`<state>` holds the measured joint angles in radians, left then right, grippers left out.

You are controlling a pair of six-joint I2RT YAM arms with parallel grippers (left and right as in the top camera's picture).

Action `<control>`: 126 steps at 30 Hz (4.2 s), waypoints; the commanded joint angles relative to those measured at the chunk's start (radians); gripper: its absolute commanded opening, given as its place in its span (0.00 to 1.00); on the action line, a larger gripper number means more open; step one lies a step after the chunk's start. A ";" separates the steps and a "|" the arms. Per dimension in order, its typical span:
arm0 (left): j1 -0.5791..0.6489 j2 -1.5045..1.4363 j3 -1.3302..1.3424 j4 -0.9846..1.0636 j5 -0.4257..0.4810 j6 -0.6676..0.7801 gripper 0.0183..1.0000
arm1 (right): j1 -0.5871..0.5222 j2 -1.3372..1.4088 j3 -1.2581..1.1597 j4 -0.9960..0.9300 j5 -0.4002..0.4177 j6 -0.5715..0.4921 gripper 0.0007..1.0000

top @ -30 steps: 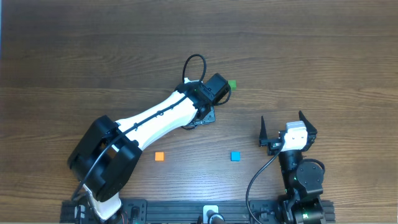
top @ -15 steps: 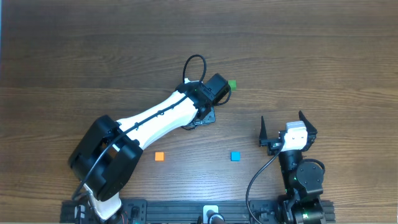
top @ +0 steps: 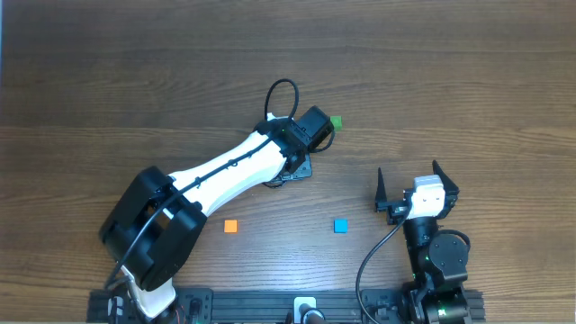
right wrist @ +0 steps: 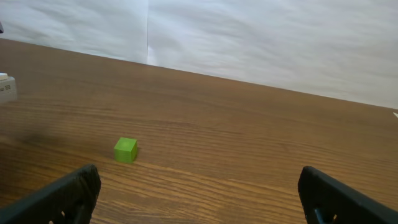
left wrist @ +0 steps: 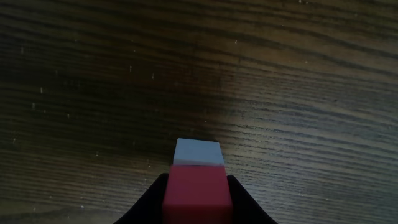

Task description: Stack Cubes

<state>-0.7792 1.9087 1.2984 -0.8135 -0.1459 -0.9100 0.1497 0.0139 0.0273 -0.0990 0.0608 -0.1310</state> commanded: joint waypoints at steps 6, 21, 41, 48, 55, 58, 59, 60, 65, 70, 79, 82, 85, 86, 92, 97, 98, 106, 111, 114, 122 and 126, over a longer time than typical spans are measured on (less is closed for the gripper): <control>0.005 0.039 -0.004 0.003 0.007 -0.011 0.17 | 0.004 -0.008 -0.009 0.002 -0.008 0.002 0.99; 0.005 0.042 -0.004 0.003 0.011 -0.012 0.58 | 0.004 -0.008 -0.009 0.002 -0.008 0.002 0.99; -0.006 -0.377 -0.044 -0.219 -0.004 -0.011 1.00 | 0.004 -0.008 -0.009 0.002 -0.008 0.002 0.99; -0.016 -0.528 -0.288 -0.216 -0.016 -0.019 1.00 | 0.004 -0.008 -0.009 0.002 -0.008 0.002 0.99; 0.005 -0.615 -0.520 -0.101 -0.001 -0.022 0.96 | 0.004 -0.008 -0.009 0.002 -0.008 0.002 0.99; 0.017 -0.637 -0.571 -0.060 0.015 -0.022 0.95 | 0.004 -0.008 -0.009 0.002 -0.008 0.002 0.99; 0.018 -0.640 -0.581 -0.051 0.021 -0.021 0.95 | 0.004 -0.008 -0.009 0.002 -0.008 0.002 0.99; 0.018 -0.641 -0.593 -0.040 0.025 -0.021 0.95 | 0.004 -0.008 -0.009 0.002 -0.008 0.002 0.99; 0.018 -0.638 -0.631 0.000 0.040 -0.014 0.94 | 0.004 -0.008 -0.009 0.002 -0.008 0.002 0.99; 0.018 -0.616 -0.649 0.012 0.040 -0.006 0.92 | 0.004 -0.008 -0.009 0.002 -0.008 0.002 0.99; 0.018 -0.553 -0.662 0.085 0.040 0.105 0.91 | 0.004 -0.008 -0.009 0.002 -0.008 0.002 0.99; 0.018 -0.539 -0.662 0.095 0.032 0.118 0.91 | 0.004 -0.008 -0.009 0.002 -0.008 0.002 0.99; 0.018 -0.537 -0.662 0.100 0.016 0.119 0.91 | 0.004 -0.008 -0.009 0.002 -0.008 0.002 0.99; 0.018 -0.537 -0.662 0.100 0.014 0.119 0.90 | 0.004 -0.008 -0.009 0.002 -0.008 0.002 0.99; 0.018 -0.537 -0.698 0.152 0.023 0.121 0.86 | 0.004 -0.008 -0.009 0.002 -0.008 0.002 0.99; 0.018 -0.537 -0.706 0.160 0.026 0.121 0.79 | 0.004 -0.008 -0.009 0.002 -0.008 0.002 0.99; 0.018 -0.537 -0.706 0.160 0.026 0.121 0.77 | 0.004 -0.008 -0.009 0.002 -0.008 0.002 0.99; 0.018 -0.537 -0.706 0.159 0.045 0.120 0.59 | 0.004 -0.008 -0.009 0.002 -0.008 0.002 0.99; 0.018 -0.537 -0.710 0.156 0.060 0.117 0.49 | 0.004 -0.008 -0.009 0.002 -0.008 0.002 0.99; 0.018 -0.537 -0.710 0.155 0.060 0.113 0.44 | 0.004 -0.008 -0.009 0.002 -0.008 0.002 0.99; 0.018 -0.537 -0.710 0.152 0.067 0.113 0.30 | 0.004 -0.008 -0.009 0.002 -0.008 0.002 0.99; 0.018 -0.537 -0.710 0.152 0.067 0.113 0.22 | 0.004 -0.008 -0.009 0.002 -0.008 0.002 0.99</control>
<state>-0.7662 1.3663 0.5999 -0.6609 -0.0841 -0.8009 0.1497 0.0139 0.0273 -0.0994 0.0608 -0.1314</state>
